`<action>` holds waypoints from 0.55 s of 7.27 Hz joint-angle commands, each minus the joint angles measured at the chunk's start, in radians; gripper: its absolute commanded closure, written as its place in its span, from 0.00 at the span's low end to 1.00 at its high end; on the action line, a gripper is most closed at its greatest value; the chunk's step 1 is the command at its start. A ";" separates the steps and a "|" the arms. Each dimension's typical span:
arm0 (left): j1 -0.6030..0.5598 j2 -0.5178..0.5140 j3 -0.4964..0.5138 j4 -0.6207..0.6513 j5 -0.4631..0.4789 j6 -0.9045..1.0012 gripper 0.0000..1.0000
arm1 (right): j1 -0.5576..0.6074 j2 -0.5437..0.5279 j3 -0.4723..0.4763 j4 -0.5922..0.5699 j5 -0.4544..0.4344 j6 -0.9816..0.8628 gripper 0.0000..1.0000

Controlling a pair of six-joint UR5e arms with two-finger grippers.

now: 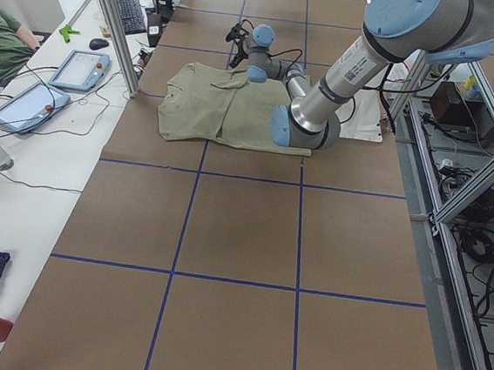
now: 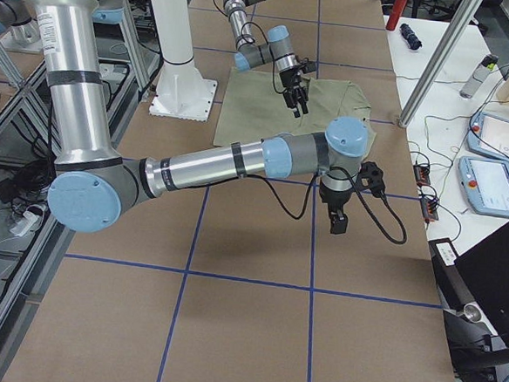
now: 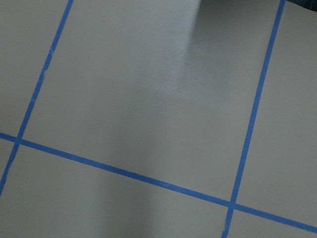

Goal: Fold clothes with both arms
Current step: 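Carry the sleeve with the left gripper across the shirt body, then release the sleeve and withdraw the left gripper while the right gripper approaches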

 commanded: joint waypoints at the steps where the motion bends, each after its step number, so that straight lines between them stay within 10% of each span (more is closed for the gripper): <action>1: -0.114 0.176 -0.280 0.344 -0.090 0.175 0.00 | -0.139 0.040 0.009 0.151 -0.015 0.327 0.00; 4: -0.295 0.459 -0.634 0.563 -0.204 0.390 0.00 | -0.469 0.201 0.021 0.207 -0.325 0.801 0.00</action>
